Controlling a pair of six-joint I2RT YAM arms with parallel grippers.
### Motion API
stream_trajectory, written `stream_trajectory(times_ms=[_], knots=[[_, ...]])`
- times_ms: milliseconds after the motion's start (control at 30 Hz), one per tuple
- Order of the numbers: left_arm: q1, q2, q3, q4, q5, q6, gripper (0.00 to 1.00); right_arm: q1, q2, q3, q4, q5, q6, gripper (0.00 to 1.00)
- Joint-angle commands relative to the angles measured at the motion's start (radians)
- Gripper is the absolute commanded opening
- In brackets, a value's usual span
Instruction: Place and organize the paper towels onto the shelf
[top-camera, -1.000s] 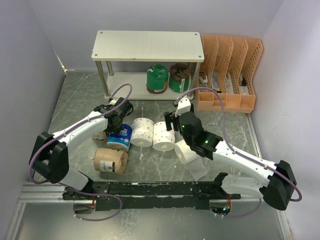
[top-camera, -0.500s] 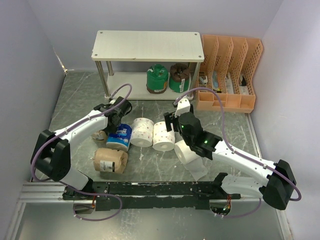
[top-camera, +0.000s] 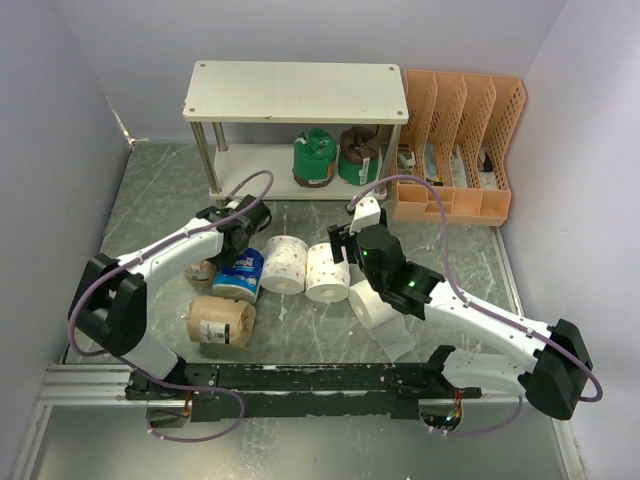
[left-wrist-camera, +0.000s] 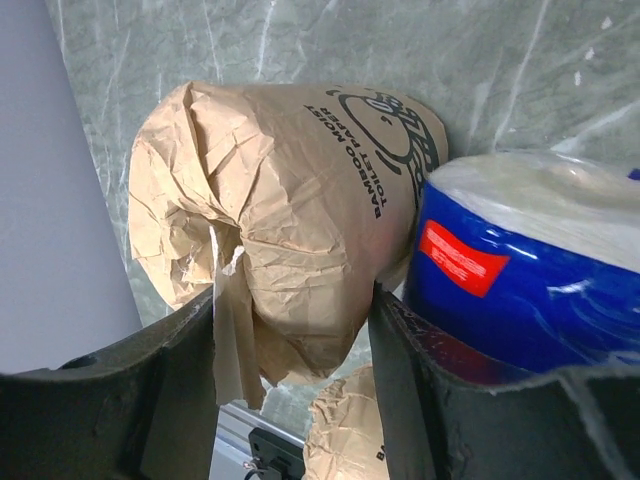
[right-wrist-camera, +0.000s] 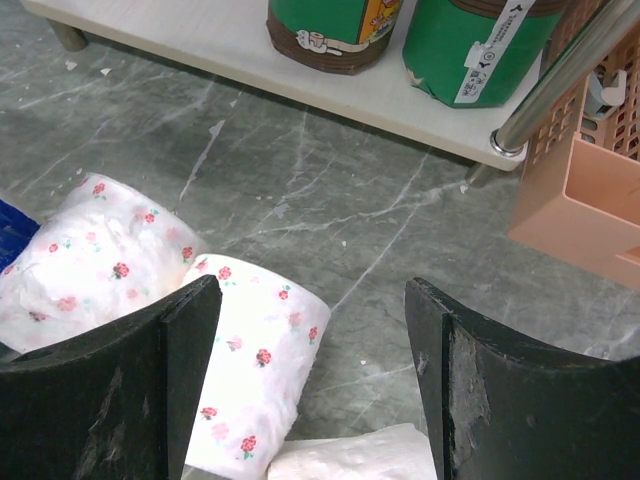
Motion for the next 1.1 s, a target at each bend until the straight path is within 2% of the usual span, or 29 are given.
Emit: stream_trajectory(times_ms=[0,167,433,667,700,767,867,933,1067], knots=[[-0.059,0.038,0.037,-0.007,0.048,-0.053,0.07,0.001,0.001,-0.009,0.008,0.015,0.008,0.74],[-0.116,0.04,0.074,-0.06,0.005,-0.08,0.07,0.0,0.0,-0.009,0.005,0.018,0.009,0.74],[-0.133,-0.031,0.122,-0.089,-0.051,-0.077,0.07,0.001,0.003,-0.013,0.008,0.021,0.007,0.73],[-0.134,-0.001,0.105,-0.069,0.02,-0.042,0.08,0.001,0.006,-0.013,0.008,0.021,0.007,0.72],[-0.133,0.006,0.107,-0.07,0.019,-0.048,0.14,0.001,0.005,-0.012,0.008,0.021,0.007,0.72],[-0.134,0.016,0.113,-0.073,0.003,-0.056,0.35,0.001,0.004,-0.014,0.006,0.018,0.006,0.72],[-0.134,0.032,0.137,-0.103,-0.04,-0.066,0.5,0.001,0.002,-0.018,0.004,0.015,0.005,0.72],[-0.133,0.04,0.152,-0.122,-0.069,-0.07,0.55,0.001,0.001,-0.021,0.006,0.015,0.004,0.72],[-0.134,0.046,0.159,-0.14,-0.109,-0.071,0.58,0.001,0.003,-0.023,0.008,0.015,0.007,0.72]])
